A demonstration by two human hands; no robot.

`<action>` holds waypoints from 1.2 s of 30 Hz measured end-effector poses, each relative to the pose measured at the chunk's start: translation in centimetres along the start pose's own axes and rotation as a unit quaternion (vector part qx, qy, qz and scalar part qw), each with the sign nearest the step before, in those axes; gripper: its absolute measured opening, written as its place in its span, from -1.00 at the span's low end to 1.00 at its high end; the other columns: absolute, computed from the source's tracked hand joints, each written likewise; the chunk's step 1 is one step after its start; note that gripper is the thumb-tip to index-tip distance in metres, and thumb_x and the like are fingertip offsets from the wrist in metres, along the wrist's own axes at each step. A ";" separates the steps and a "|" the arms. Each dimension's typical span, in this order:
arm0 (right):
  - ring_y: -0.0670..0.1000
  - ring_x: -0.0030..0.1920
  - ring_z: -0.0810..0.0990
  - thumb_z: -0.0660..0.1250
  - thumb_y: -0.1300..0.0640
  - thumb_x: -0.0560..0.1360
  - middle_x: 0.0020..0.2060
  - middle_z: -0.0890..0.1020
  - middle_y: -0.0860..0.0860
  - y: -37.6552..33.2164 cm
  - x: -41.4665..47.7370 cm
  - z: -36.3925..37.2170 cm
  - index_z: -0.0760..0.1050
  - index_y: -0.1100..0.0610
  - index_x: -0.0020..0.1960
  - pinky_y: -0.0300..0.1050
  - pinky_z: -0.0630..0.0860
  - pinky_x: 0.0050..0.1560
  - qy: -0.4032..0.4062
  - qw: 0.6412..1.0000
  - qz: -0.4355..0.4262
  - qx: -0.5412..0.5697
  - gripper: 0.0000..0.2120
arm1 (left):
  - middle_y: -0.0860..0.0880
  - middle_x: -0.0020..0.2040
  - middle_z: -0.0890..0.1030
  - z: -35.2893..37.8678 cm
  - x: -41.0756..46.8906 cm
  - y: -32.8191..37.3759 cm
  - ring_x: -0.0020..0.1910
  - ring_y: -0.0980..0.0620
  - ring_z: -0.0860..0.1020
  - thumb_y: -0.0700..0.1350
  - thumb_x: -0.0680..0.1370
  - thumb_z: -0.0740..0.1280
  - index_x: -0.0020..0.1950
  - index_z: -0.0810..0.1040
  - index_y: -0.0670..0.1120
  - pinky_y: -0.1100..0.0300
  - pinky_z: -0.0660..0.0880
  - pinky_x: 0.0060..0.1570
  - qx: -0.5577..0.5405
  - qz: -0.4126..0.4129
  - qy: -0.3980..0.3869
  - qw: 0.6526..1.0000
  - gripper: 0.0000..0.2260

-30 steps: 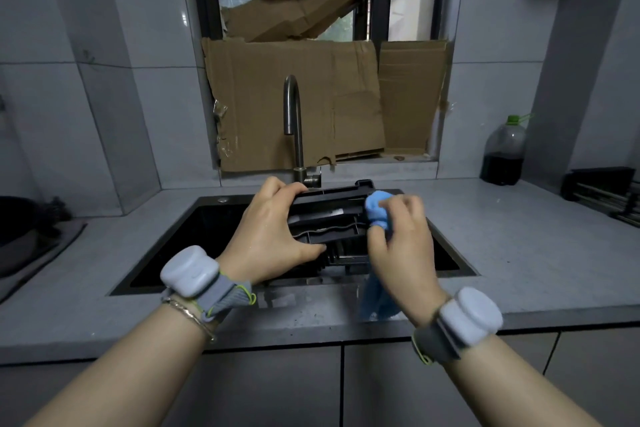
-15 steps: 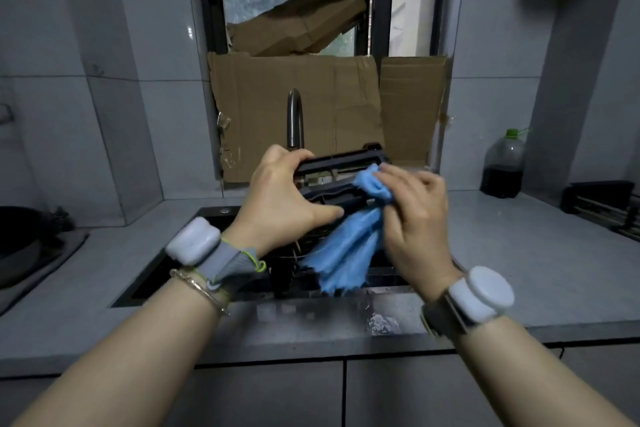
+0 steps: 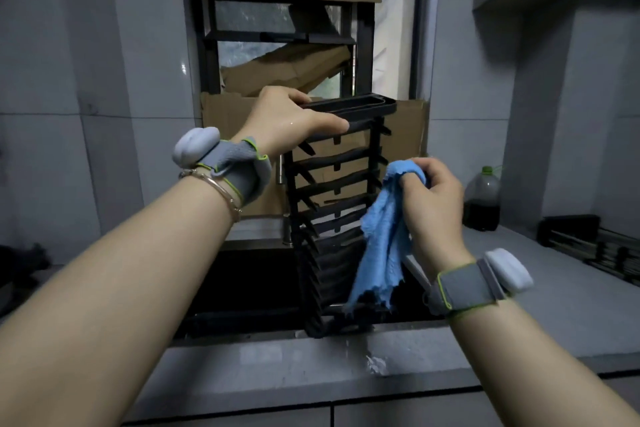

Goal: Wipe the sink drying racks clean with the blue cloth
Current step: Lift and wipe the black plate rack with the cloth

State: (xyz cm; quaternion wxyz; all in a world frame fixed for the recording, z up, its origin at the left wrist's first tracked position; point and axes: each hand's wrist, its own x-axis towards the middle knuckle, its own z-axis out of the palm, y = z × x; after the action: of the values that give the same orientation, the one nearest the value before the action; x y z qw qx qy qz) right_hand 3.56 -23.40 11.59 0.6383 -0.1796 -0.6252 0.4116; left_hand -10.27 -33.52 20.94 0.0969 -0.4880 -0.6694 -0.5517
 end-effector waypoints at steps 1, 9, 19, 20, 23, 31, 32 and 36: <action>-0.06 -0.25 0.48 0.20 0.33 0.45 -0.28 0.54 -0.01 -0.3 0.0 0.3 0.49 0.05 -0.20 -0.19 0.44 -0.26 0.005 1.000 -0.006 0.007 -0.79 | -0.04 0.00 0.60 0.1 0.3 0.1 -0.02 0.03 0.55 0.20 0.03 0.58 0.05 0.63 -0.18 0.22 0.46 -0.10 -0.003 -0.006 0.008 1.000 -0.29; -0.03 -0.20 0.46 0.24 0.34 0.42 -0.19 0.49 0.00 -1.5 1.4 3.2 0.33 0.00 -0.21 -0.26 0.43 -0.22 0.017 0.999 -0.029 -0.035 -0.76 | -0.02 -0.23 0.53 0.1 1.6 1.4 -0.20 0.04 0.49 0.16 0.21 0.56 -0.19 0.61 -0.18 0.22 0.39 -0.30 0.048 -0.045 0.009 0.998 -0.56; 0.07 -0.02 0.53 0.20 0.38 0.47 -0.01 0.60 0.13 -3.7 -1.0 7.9 0.50 0.27 0.14 -0.25 0.38 -0.02 -0.048 0.981 -0.180 -0.060 -0.73 | -0.06 0.19 0.48 0.9 1.5 -0.8 0.15 0.00 0.52 0.24 0.08 0.54 0.34 0.32 -0.16 0.12 0.47 0.19 -0.142 -0.055 -0.022 0.988 -0.04; 0.12 0.04 0.52 0.19 0.37 0.49 0.04 0.59 0.17 -3.8 -1.1 8.2 0.47 0.27 0.17 -0.14 0.40 0.06 -0.084 0.976 -0.187 -0.073 -0.72 | -0.06 0.19 0.49 1.2 1.3 -1.2 0.13 0.04 0.52 0.19 0.17 0.55 0.36 0.31 -0.18 0.17 0.47 0.15 -0.172 -0.058 -0.020 0.983 -0.10; 0.08 0.23 0.36 0.17 0.29 0.50 0.18 0.50 0.15 -3.6 -0.6 8.3 0.33 0.25 0.26 0.11 0.17 0.37 -0.173 0.946 -0.204 -0.182 -0.67 | -0.07 0.23 0.50 1.3 1.4 -2.5 0.16 0.05 0.52 0.27 0.16 0.49 0.36 0.34 -0.15 0.16 0.45 0.22 -0.209 -0.042 -0.009 0.977 -0.10; 0.03 0.14 0.44 0.11 -0.15 0.51 0.04 0.54 -0.02 -4.3 2.2 6.1 0.34 0.07 0.12 0.17 0.03 0.38 -0.244 0.816 -0.271 -0.449 -0.66 | 0.02 -0.03 0.51 2.5 2.1 -3.7 -0.10 0.12 0.50 0.26 0.26 0.41 0.10 0.44 -0.05 0.26 0.46 -0.09 -0.235 -0.010 0.018 0.972 -0.44; 0.04 0.14 0.45 0.08 -0.20 0.52 0.05 0.55 0.00 -4.2 2.6 5.7 0.37 0.08 0.12 0.14 0.08 0.35 -0.233 0.790 -0.286 -0.490 -0.61 | 0.02 -0.05 0.49 2.6 2.4 -3.8 -0.14 0.14 0.47 0.20 0.35 0.42 0.10 0.44 -0.07 0.29 0.42 -0.16 -0.226 -0.010 0.024 0.974 -0.52; 0.07 0.15 0.46 0.00 -0.20 0.55 0.09 0.57 0.05 -4.2 3.0 4.7 0.43 0.12 0.14 0.09 0.17 0.27 -0.179 0.739 -0.302 -0.575 -0.55 | -0.06 0.12 0.52 2.7 2.6 -4.4 0.05 0.01 0.53 0.31 0.29 0.39 0.27 0.37 -0.03 0.18 0.50 -0.01 -0.218 -0.035 0.022 0.975 -0.32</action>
State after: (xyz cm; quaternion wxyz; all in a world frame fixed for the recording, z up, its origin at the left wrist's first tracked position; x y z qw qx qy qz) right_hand -0.01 -24.98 17.38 0.3806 -0.2369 -0.8674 -0.2161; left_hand -13.80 -29.51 18.85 -0.0167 -0.4613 -0.5474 -0.6981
